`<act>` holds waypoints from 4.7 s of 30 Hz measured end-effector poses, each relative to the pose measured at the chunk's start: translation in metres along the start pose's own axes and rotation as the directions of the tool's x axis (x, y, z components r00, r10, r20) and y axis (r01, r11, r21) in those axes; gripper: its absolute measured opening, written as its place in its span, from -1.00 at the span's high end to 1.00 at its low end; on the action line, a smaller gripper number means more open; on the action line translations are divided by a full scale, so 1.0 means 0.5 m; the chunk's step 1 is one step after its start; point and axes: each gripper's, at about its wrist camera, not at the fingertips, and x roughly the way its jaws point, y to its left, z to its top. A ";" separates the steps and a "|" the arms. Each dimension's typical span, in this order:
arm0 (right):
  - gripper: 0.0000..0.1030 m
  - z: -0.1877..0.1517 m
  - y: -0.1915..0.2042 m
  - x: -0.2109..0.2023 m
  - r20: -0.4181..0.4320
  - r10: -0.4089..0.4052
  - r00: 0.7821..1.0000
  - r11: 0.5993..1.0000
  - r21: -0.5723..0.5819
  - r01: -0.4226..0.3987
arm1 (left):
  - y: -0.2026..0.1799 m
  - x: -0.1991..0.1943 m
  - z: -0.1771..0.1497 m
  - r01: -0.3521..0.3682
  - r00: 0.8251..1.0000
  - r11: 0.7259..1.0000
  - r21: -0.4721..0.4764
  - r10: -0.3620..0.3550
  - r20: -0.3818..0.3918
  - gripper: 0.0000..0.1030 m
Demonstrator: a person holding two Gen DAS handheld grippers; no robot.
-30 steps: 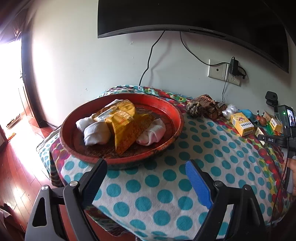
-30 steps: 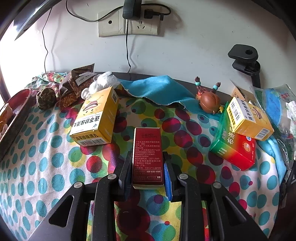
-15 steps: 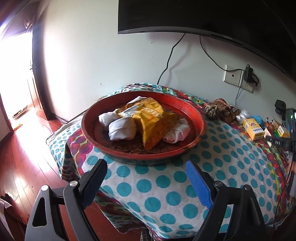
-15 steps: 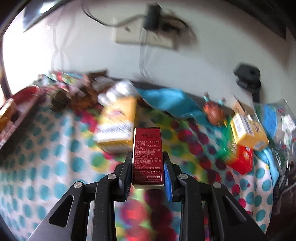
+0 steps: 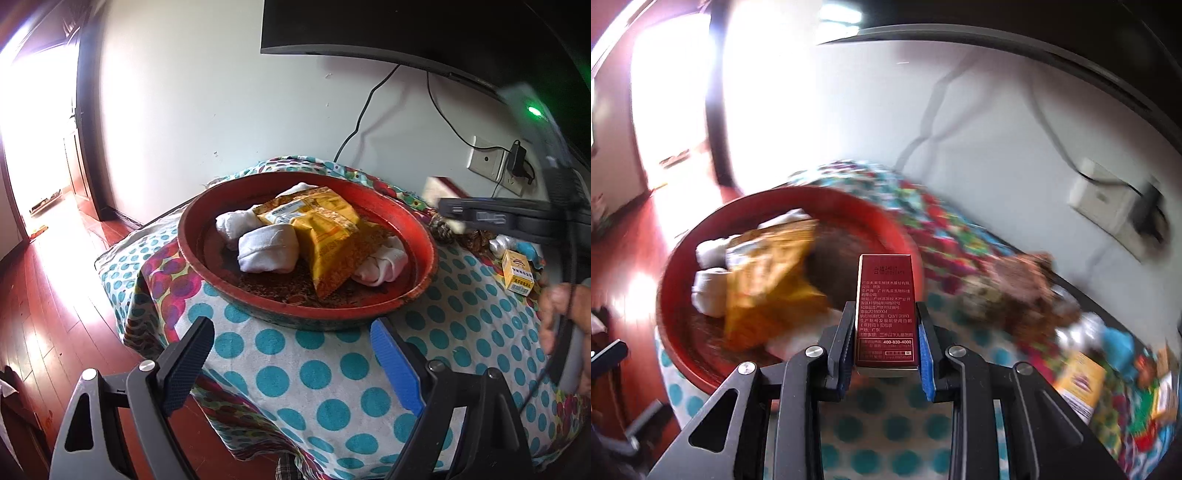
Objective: Organize objects
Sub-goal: 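Carry the red medicine box into the red tray and open the right gripper, then grasp the green-yellow knotted rope ball with the left gripper, then carry the rope ball into the red tray and release it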
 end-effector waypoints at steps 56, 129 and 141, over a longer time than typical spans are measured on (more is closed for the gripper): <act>-0.96 -0.293 -0.542 -0.010 -0.205 -0.291 0.934 0.686 0.636 0.354 | -0.218 0.004 0.011 0.181 0.982 0.964 0.197 -0.188 0.017 -0.72; -0.97 -0.283 -0.539 -0.006 -0.160 -0.227 0.961 0.737 0.616 0.277 | -0.470 0.244 0.171 0.166 0.983 0.955 0.246 -0.140 -0.118 0.00; -0.97 -0.276 -0.531 0.014 -0.213 -0.223 0.951 0.756 0.578 0.307 | -0.218 0.184 0.216 0.043 0.998 0.989 0.144 -0.036 -0.053 0.00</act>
